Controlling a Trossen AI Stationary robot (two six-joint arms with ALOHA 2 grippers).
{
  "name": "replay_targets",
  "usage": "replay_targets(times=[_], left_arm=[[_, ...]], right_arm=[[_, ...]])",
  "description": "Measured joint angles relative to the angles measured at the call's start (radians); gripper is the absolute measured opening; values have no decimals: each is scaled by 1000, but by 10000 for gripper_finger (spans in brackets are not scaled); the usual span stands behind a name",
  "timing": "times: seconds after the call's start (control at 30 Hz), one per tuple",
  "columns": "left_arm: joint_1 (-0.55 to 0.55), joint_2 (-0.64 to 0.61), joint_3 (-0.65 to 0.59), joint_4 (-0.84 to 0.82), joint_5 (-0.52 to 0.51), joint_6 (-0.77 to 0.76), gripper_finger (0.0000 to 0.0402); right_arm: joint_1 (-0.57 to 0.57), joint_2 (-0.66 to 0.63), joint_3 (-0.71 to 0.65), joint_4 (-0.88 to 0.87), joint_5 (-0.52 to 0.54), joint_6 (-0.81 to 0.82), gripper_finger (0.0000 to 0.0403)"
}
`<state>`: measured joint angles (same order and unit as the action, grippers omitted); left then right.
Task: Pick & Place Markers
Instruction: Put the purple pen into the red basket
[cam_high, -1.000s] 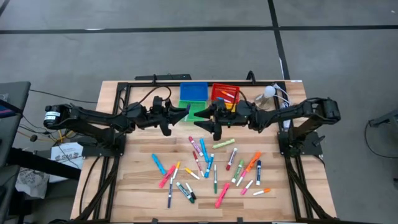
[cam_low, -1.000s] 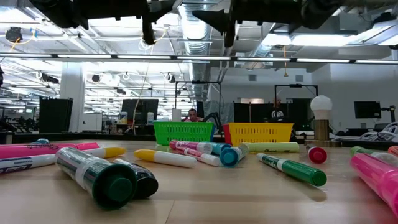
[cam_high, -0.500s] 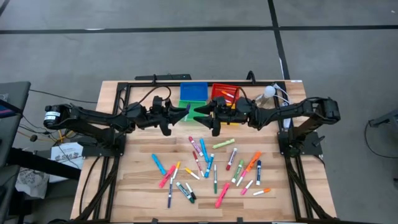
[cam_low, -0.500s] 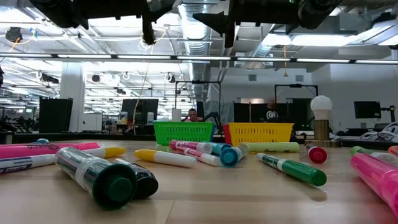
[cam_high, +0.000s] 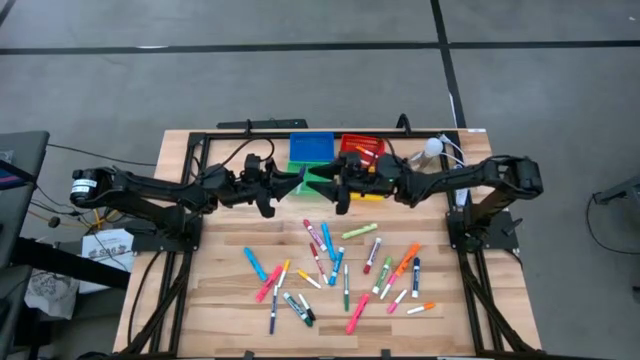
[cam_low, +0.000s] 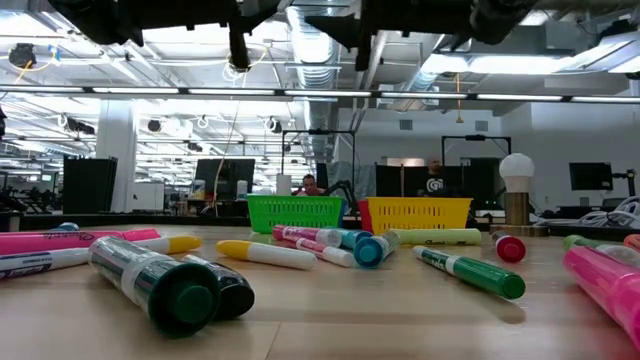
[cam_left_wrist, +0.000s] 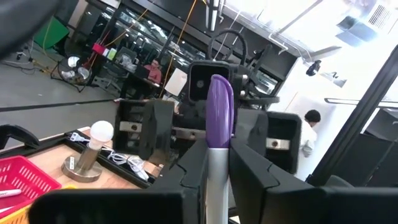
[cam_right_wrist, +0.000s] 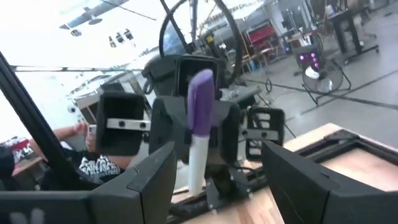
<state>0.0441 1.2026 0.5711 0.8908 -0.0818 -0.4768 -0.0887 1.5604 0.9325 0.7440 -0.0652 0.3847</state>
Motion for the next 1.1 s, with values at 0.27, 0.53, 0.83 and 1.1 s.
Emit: replay_targets(times=[0.27,0.53,0.83,1.1], left_arm=[[-4,0,19,-1,0,27,49],[-13,0,19,-31,1,26,52],[-23,0,19,-33,0,23,53],[-23,0,19,-38,-4,24,53]], right_arm=[[1,88,63,-29,-56,0,224],[-6,96,101,-25,-91,0,224],[-6,97,101,-37,-86,0,210],[-6,97,101,-36,-87,-1,120]])
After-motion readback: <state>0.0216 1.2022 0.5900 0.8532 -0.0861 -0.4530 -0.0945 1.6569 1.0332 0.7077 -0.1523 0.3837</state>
